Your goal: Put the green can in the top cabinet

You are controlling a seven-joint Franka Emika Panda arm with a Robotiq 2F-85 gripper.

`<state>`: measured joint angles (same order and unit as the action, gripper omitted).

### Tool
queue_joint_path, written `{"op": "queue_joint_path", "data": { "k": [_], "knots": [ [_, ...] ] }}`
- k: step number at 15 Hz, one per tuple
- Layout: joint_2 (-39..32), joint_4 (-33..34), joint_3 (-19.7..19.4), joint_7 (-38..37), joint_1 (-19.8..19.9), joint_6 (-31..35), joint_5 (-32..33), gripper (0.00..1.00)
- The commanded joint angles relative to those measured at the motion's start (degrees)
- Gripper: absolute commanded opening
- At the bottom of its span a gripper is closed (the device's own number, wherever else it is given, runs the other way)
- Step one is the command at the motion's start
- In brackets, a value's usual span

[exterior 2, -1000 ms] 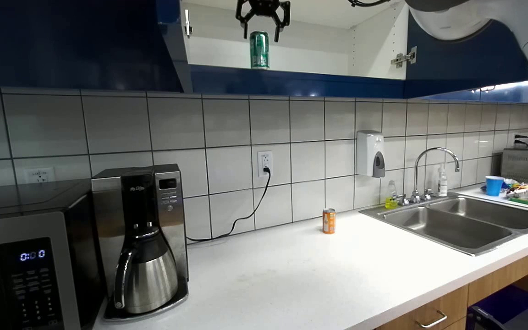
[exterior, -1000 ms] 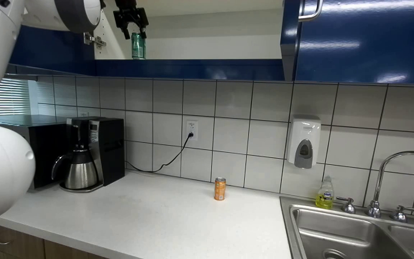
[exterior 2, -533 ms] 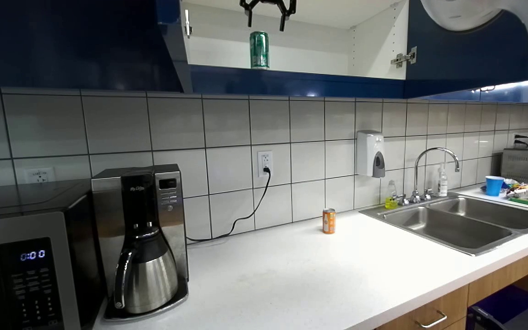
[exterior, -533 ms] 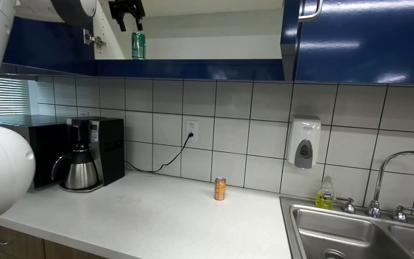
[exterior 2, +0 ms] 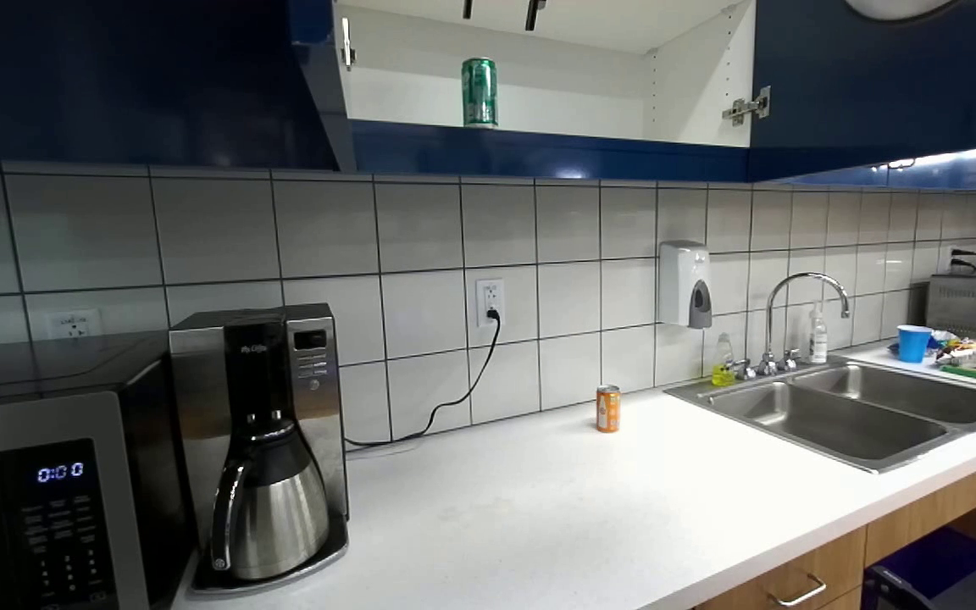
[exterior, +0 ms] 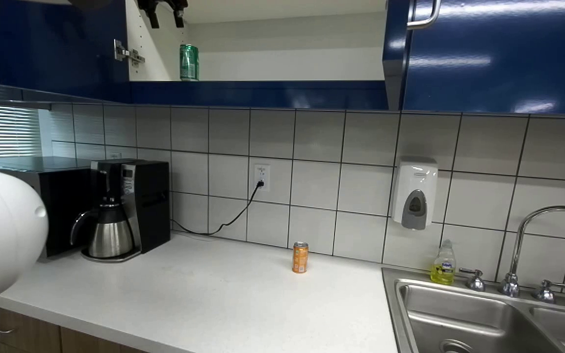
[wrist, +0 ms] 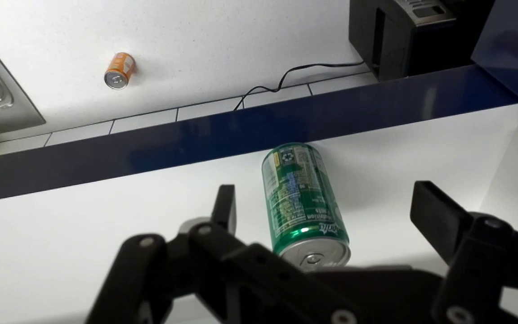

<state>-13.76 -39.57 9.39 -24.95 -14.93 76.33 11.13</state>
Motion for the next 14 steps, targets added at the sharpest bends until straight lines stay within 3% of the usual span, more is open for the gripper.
{"op": "queue_joint_path", "data": {
  "k": [1, 14],
  "knots": [
    [7.6, -10.05, 0.18, 0.6, 1.07, 0.54, -2.08, 1.0],
    [30.5, -45.84, -3.1, 2.57, 0.34, 10.67, -10.4, 1.0]
  ]
}}
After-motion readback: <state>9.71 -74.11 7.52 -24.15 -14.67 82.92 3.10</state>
